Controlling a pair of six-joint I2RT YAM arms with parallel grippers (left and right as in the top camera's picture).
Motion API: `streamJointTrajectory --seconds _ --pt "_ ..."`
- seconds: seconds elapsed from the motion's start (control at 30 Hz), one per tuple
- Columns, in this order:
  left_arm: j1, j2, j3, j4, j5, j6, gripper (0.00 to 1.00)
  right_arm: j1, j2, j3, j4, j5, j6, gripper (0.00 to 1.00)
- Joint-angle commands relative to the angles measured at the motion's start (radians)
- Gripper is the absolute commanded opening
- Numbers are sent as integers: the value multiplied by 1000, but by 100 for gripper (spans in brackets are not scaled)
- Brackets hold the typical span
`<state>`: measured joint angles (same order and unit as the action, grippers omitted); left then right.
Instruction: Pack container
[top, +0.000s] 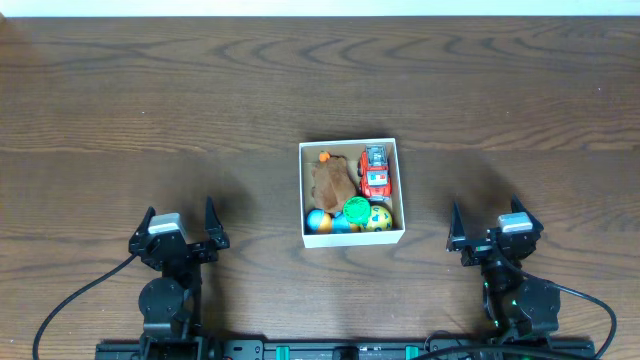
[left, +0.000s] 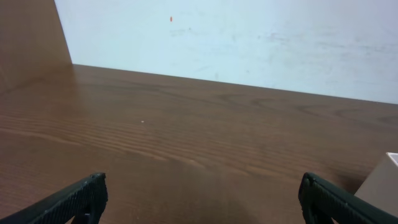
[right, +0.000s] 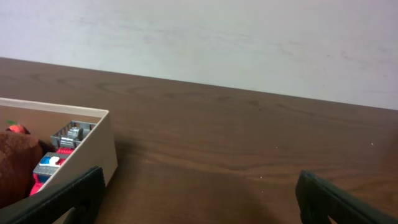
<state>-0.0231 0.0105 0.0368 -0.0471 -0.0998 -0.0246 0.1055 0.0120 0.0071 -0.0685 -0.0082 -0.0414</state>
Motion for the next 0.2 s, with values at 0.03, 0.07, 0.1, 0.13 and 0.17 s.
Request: streamJointTrajectory --seconds 0.03,0.07,0.1,0.13,0.17 --pt "5 -5 -33 -16 6 17 98 -8 -5 -2 -4 -7 -13 99" --pt "5 -5 -33 -16 6 17 98 -8 -5 -2 -4 -7 -13 99" --pt "5 -5 -33 -16 6 17 98 -8 -5 -2 -4 -7 -13 99" --pt "5 -5 -33 -16 6 17 98 -8 -5 -2 -4 -7 -13 99" --pt "5 -5 -33 -16 6 17 98 -8 -5 -2 -4 -7 -13 99"
